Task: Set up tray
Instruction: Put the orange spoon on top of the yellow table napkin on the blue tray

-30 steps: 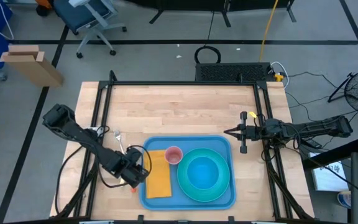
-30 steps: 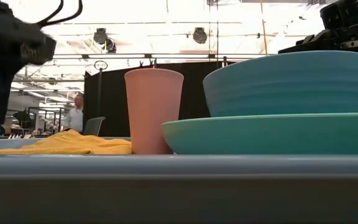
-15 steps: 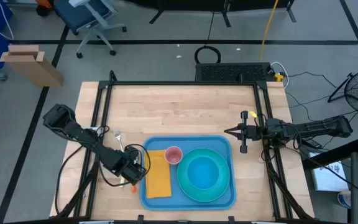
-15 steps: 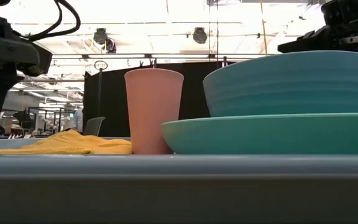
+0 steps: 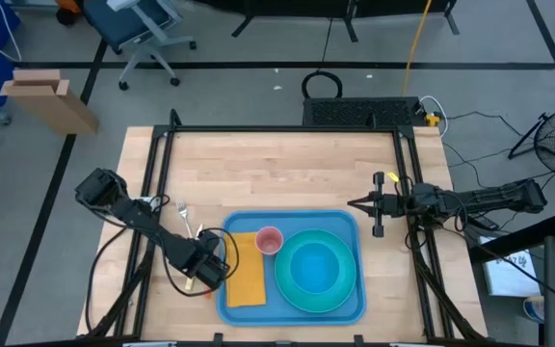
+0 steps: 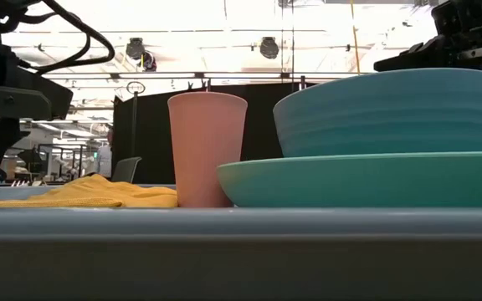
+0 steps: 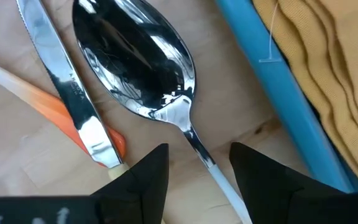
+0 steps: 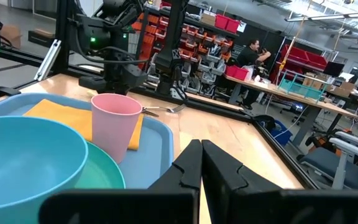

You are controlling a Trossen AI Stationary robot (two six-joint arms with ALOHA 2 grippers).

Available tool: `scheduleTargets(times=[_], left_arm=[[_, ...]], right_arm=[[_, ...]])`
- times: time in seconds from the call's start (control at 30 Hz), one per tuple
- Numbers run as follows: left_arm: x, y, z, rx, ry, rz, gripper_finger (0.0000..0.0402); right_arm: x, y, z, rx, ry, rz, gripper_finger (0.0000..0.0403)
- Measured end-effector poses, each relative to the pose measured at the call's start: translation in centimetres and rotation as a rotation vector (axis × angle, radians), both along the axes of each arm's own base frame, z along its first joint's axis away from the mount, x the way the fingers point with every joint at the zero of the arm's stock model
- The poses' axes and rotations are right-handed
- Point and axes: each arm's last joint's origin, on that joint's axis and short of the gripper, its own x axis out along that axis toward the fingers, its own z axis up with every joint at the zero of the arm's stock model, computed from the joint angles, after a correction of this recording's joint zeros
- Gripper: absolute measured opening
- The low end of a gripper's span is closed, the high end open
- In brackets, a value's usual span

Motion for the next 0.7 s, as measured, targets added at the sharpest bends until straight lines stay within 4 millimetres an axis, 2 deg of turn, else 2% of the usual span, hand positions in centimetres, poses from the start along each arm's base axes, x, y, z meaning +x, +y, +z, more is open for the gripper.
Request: scheduleTargets(times=[0.1, 0.33, 0.53, 0.7], left_arm=[[0.0, 0.0, 0.0, -0.003, -0.007, -0.011, 0.0154], [0.2, 0.0, 0.0, 0.008, -0.029, -0.017, 0.0019], [0.2, 0.0, 0.0, 0.013, -0.033, -0.012, 0.0016], [-0.3, 0.4, 1.0, 0.048, -0.067, 0.013, 0.0011]], right_arm=[[0.0, 0.0, 0.0, -0.001, 0.0, 0.0, 0.0], [0.0, 0.0, 0.0, -0.006, -0.002, 0.002, 0.0], [0.0, 0.0, 0.0, -0.011, -0.002, 0.003, 0.0], [0.0, 0.0, 0.0, -0.015, -0.002, 0.003, 0.0]])
